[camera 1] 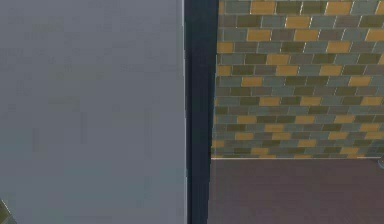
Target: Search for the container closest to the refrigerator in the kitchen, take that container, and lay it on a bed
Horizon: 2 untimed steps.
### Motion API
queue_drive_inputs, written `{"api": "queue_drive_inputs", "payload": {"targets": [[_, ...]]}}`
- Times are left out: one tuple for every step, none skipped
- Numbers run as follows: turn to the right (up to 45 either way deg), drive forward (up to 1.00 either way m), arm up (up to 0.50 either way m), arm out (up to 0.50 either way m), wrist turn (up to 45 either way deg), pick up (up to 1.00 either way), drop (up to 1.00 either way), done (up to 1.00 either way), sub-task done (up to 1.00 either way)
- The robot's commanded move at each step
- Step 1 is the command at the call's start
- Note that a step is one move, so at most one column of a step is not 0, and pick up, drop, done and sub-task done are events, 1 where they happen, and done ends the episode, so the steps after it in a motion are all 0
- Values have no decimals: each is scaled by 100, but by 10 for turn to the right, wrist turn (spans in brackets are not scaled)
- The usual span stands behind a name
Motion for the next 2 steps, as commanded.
{"api": "queue_drive_inputs", "payload": {"targets": [[0,0,38,0,0,0,0,0,0],[0,0,0,24,0,0,0,0,0]]}}
